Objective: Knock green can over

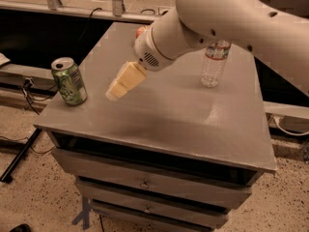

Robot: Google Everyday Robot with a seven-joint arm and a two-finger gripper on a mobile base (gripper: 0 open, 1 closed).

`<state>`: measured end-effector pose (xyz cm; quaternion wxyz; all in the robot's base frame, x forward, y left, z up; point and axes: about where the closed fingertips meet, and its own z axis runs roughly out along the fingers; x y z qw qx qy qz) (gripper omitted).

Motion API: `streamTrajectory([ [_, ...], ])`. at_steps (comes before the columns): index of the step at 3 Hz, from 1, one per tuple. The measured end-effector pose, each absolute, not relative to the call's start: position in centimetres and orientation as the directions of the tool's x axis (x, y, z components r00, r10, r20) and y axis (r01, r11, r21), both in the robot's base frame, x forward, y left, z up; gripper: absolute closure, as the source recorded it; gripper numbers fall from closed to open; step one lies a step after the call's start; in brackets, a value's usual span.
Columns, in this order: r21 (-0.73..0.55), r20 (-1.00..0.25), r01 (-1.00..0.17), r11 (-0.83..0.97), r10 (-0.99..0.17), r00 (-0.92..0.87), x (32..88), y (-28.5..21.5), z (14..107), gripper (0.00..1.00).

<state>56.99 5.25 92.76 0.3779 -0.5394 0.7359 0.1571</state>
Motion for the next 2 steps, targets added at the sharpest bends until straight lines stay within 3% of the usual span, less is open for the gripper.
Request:
streamTrajectory([
  [2, -0.141, -0.794, -0.915, 0.378, -0.596, -0.123, 57.6, 11.0, 90.8, 0.0],
])
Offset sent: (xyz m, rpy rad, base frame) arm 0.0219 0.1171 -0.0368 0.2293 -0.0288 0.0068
